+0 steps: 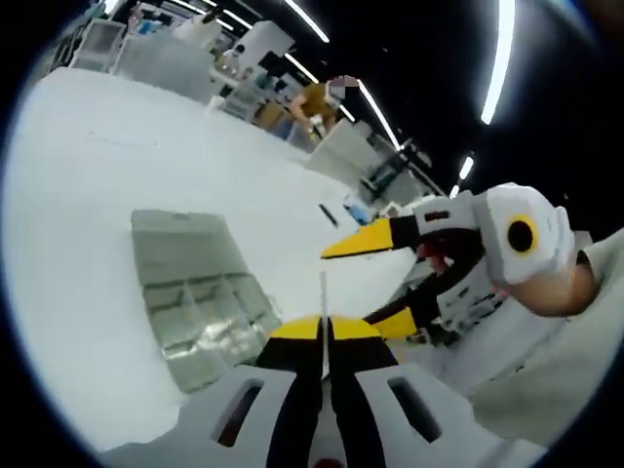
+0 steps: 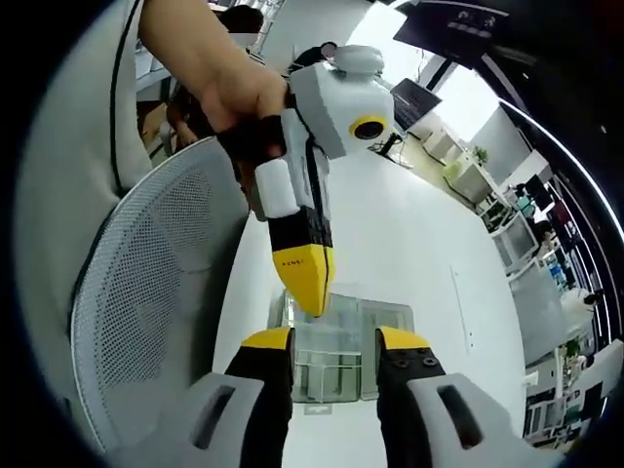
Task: Insert the divider into the dual guide fixture by aligning both edges with the guide slots and pushing it downward to the bottom, including one-sided entry, uneven engagement, binding, and posture correction.
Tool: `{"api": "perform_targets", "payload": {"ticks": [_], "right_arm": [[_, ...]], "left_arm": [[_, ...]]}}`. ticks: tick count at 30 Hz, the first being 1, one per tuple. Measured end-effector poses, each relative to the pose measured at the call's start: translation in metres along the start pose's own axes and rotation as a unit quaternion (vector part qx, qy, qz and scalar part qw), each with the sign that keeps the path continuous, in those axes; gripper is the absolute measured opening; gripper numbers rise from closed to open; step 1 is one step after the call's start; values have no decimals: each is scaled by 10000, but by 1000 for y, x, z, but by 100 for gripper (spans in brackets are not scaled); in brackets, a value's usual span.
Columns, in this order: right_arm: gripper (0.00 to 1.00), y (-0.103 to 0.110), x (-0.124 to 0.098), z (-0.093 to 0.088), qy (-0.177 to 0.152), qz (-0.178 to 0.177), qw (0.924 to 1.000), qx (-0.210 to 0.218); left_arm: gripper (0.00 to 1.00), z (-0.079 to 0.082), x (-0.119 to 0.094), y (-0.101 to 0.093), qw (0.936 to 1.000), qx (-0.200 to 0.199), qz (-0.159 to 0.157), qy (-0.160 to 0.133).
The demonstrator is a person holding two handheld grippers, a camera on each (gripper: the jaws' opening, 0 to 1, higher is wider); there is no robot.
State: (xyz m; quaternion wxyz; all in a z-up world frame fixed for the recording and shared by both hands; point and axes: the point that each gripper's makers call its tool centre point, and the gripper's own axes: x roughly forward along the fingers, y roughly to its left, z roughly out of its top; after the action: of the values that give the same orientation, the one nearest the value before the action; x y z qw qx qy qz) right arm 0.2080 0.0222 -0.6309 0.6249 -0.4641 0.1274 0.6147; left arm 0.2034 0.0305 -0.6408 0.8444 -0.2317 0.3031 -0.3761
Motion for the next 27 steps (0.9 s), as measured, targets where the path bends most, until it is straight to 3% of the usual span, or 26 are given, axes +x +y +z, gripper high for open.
{"api": "perform_targets", "payload": {"ticks": [12,19,27], "right_arm": [[16,-5,-7,3,-158,628,9979,53],[13,1,-8,7,-247,1166,9928,103],[6,8,-8,9,-280,1592,9867,189]], "left_arm": [[0,-2,0,-5,9966,804,-154,26],[0,-4,2,-12,9903,1360,-265,75],[0,-2,2,-16,9847,1708,-335,66]]}}
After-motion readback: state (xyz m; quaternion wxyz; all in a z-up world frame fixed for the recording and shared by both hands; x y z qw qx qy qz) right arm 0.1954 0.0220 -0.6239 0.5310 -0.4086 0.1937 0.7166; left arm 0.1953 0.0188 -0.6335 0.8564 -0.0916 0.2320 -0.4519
